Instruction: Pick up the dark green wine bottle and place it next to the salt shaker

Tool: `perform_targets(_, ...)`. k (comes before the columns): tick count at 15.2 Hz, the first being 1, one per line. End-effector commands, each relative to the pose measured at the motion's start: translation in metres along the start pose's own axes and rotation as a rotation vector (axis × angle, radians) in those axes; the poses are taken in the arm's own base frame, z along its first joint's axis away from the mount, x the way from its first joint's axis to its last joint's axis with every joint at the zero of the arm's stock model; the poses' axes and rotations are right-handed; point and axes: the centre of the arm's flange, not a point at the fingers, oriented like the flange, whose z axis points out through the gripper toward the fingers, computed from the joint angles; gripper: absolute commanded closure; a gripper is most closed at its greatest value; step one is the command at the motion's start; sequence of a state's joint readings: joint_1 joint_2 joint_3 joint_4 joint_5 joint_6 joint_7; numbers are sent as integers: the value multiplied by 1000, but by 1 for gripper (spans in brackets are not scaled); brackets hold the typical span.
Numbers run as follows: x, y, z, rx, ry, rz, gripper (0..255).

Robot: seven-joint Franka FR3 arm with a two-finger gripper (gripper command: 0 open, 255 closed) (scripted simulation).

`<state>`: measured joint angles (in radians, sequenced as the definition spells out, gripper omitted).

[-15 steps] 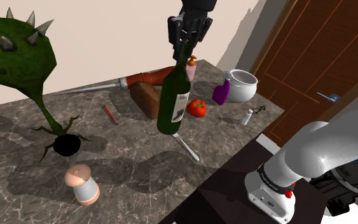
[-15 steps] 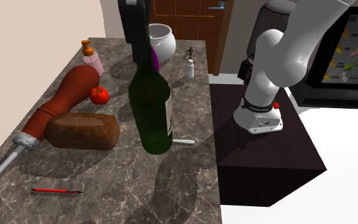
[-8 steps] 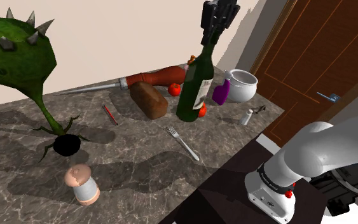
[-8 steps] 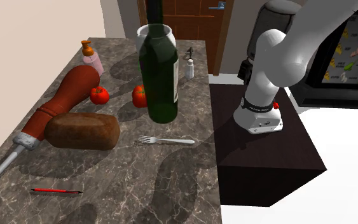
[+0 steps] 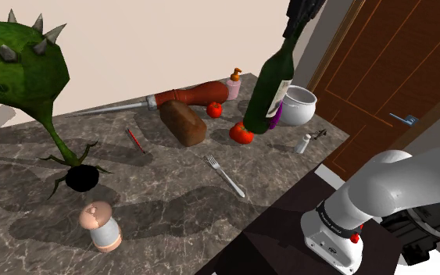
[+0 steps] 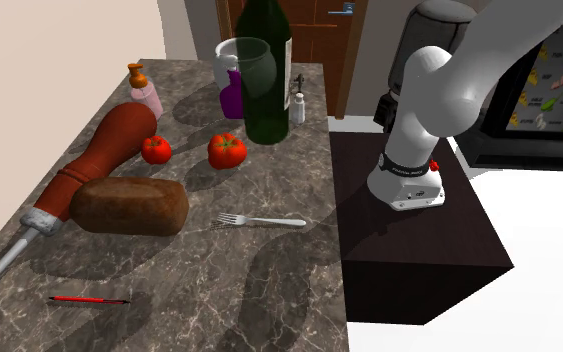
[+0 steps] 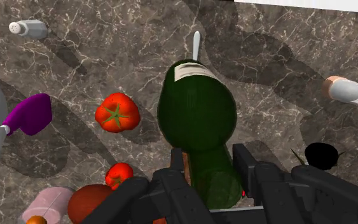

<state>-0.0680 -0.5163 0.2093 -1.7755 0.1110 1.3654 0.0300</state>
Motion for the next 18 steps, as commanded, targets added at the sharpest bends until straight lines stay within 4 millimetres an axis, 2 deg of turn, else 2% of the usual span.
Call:
perform_targets(1, -9, 27, -9, 1, 0, -1, 255)
perform_targets(18, -59, 229, -92, 0, 0, -1, 255)
